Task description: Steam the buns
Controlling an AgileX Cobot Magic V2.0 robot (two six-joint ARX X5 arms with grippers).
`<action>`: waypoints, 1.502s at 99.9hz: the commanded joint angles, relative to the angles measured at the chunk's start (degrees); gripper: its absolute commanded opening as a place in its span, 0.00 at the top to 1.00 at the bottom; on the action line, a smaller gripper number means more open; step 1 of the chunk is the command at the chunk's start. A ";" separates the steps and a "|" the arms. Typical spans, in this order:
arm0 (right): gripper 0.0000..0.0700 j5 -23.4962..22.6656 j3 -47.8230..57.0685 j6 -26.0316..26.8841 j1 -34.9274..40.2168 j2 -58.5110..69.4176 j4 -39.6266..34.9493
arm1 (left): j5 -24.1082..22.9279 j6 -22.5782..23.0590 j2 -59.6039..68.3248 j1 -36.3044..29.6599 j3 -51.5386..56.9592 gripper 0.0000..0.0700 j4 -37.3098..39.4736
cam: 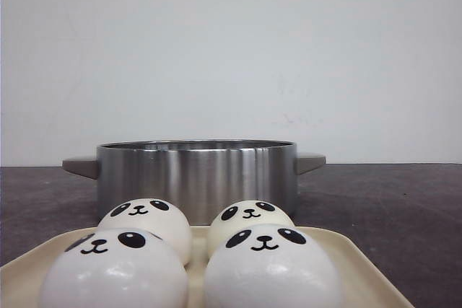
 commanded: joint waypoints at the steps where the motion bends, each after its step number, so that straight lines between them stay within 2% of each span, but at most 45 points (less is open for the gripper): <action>1: 0.00 1.57 0.31 -3.56 2.49 2.54 -2.91 | -0.66 3.06 -0.35 -3.58 -1.20 0.00 0.11; 13: 0.00 4.92 -2.01 -2.89 10.32 7.54 -6.27 | -1.05 3.10 -1.27 -9.51 -6.95 0.00 1.11; 28: 0.00 15.30 -5.97 -1.09 25.22 12.81 -10.84 | -5.33 2.36 -1.99 -13.55 -12.68 0.00 1.95; 36: 0.00 19.98 -8.13 5.84 34.93 15.26 -9.55 | -6.86 2.23 -2.29 -14.49 -13.66 0.00 2.05; 45: 0.00 25.77 -8.94 16.39 45.53 19.63 -7.48 | -7.32 2.34 -2.29 -15.13 -13.66 0.00 2.32; 54: 0.00 29.31 -8.85 23.91 51.41 24.74 -7.13 | -7.56 3.13 -2.58 -15.13 -13.66 0.00 2.49; 62: 0.00 27.21 -8.85 28.44 52.41 29.75 -7.19 | -7.48 3.13 -2.78 -15.13 -13.66 0.00 2.32; 69: 0.00 22.67 -8.85 30.12 52.63 34.91 -7.13 | -7.45 3.13 -2.91 -15.21 -13.66 0.00 2.12; 73: 0.00 21.55 -8.85 30.16 52.63 37.62 -6.99 | -7.45 3.13 -3.26 -15.32 -13.66 0.00 1.92; 83: 0.00 23.28 -8.85 30.12 52.28 43.45 -6.62 | -7.45 2.93 -4.00 -15.39 -13.66 0.00 1.95; 93: 0.00 22.97 -8.85 29.75 51.80 47.87 -4.46 | -7.45 2.91 -4.46 -15.41 -13.66 0.00 1.86; 107: 0.15 23.26 -8.85 29.29 51.58 51.60 -0.85 | -7.45 2.91 -5.16 -15.41 -13.66 0.00 1.49; 132: 0.19 23.91 -8.85 28.02 49.44 55.78 1.86 | -7.48 2.93 -5.46 -15.41 -13.66 0.00 -0.04; 150: 0.30 24.13 -8.85 27.98 47.45 58.49 2.54 | -7.48 2.93 -5.44 -15.41 -13.66 0.00 0.00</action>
